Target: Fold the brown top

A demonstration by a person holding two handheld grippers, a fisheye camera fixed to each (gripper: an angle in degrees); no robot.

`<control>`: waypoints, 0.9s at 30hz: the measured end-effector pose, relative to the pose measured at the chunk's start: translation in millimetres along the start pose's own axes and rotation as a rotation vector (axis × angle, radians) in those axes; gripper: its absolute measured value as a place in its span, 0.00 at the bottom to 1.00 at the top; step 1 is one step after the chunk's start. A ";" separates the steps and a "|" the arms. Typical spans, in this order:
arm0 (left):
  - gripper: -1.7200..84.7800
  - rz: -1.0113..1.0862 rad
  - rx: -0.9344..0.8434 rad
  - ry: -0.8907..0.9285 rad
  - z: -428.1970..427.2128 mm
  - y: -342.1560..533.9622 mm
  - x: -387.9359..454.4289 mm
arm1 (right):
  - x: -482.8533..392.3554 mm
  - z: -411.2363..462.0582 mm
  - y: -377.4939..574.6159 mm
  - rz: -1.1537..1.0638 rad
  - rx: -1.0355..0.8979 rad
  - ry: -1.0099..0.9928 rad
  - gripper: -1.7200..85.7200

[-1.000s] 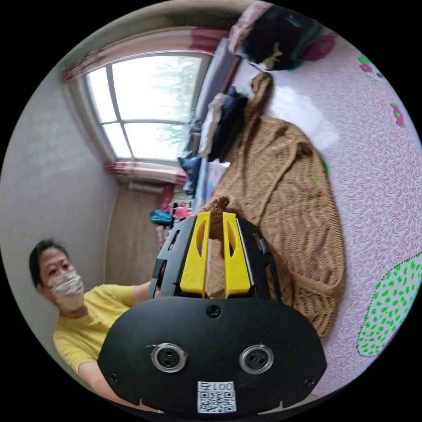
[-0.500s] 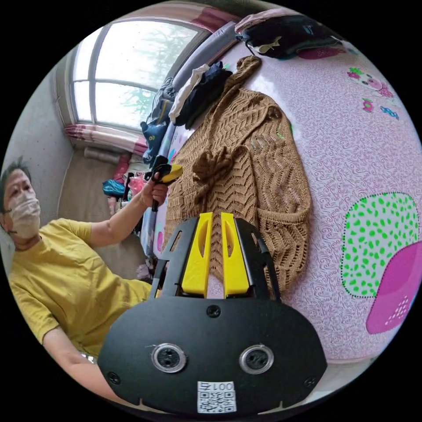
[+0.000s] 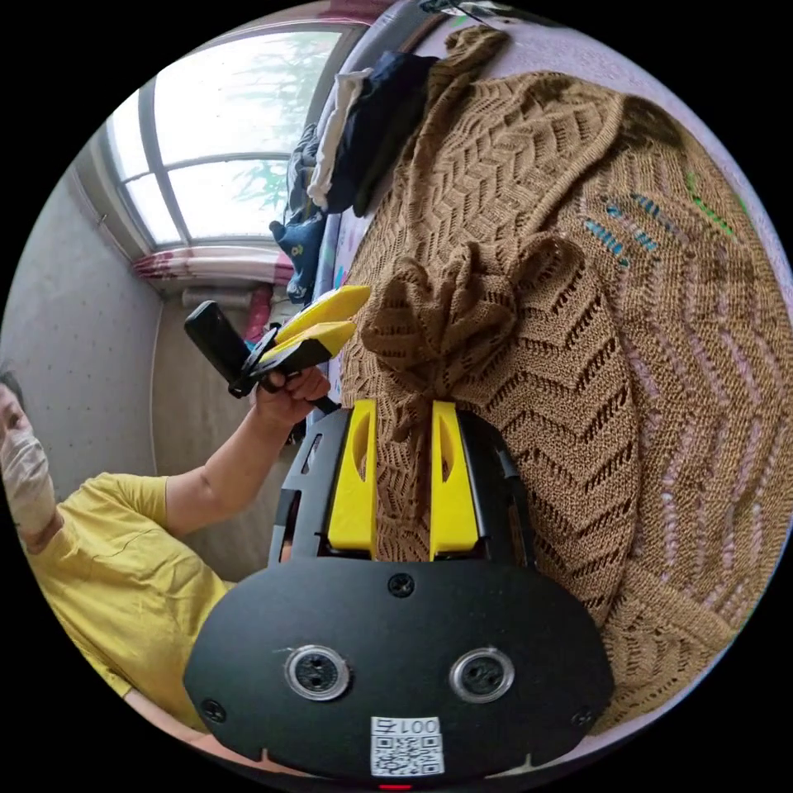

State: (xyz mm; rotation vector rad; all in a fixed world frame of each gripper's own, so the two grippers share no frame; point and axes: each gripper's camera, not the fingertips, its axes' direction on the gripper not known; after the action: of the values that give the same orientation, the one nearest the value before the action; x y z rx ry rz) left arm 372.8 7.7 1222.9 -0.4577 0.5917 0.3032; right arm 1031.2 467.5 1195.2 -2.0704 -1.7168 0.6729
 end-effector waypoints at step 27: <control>0.01 -0.868 0.263 0.449 -20.1 10.9 -109.7 | -3.5 -142.9 -87.3 -0.155 0.100 0.041 0.10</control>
State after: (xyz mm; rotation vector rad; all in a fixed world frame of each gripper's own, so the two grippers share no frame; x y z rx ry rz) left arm 272.4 -8.6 1269.9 -0.4879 0.7963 -0.7153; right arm 1042.3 483.8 1361.5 -1.8490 -1.7618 0.6496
